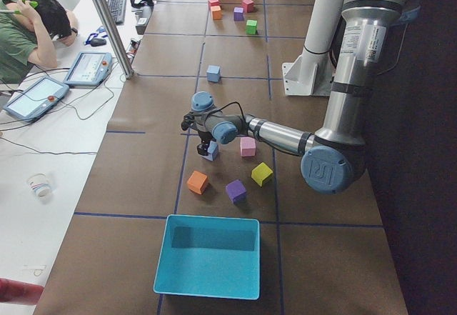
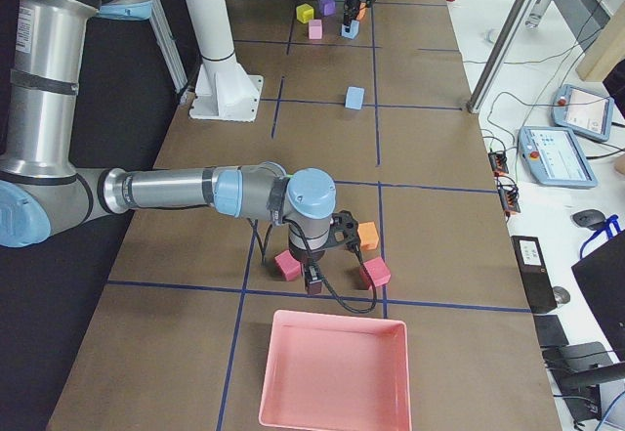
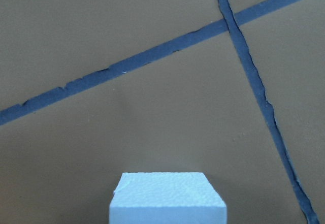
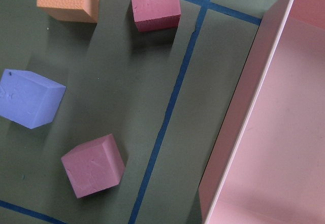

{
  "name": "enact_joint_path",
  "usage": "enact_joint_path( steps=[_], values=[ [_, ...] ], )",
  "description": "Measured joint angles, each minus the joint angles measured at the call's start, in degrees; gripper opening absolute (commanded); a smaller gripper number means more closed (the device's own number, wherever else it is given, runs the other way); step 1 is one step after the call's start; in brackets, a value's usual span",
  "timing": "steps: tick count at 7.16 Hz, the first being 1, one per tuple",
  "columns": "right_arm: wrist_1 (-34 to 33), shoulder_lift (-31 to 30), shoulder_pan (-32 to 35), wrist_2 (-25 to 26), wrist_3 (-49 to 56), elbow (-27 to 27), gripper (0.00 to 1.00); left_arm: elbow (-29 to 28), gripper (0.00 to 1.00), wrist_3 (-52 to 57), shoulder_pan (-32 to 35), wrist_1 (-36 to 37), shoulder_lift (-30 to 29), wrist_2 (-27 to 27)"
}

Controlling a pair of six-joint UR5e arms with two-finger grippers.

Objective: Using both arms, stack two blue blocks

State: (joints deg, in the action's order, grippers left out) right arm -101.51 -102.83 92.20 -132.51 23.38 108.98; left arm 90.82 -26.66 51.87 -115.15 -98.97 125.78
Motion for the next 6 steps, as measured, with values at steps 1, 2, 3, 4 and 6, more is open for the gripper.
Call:
enact_joint_path(
  steps=[1, 2, 3, 4, 6],
  values=[
    [0.00, 0.00, 0.00, -0.02, 0.00, 0.00, 1.00, -0.15, 0.63, 0.01, -0.02, 0.01, -0.08, 0.00],
    [0.00, 0.00, 0.00, -0.03, 0.00, 0.00, 1.00, 0.03, 0.63, -0.11, -0.02, 0.04, -0.11, -0.01],
    [0.00, 0.00, 0.00, -0.05, -0.02, 0.00, 1.00, 1.02, 0.63, -0.65, -0.01, 0.30, -0.42, -0.02],
    [0.00, 0.00, 0.00, -0.09, -0.06, 0.00, 1.00, 2.61, 0.63, -2.32, 0.07, 1.11, -1.35, -0.04],
    [0.00, 0.00, 0.00, -0.12, -0.09, 0.00, 1.00, 4.49, 0.63, -9.86, -0.01, 5.58, -7.30, -0.11]
  ],
)
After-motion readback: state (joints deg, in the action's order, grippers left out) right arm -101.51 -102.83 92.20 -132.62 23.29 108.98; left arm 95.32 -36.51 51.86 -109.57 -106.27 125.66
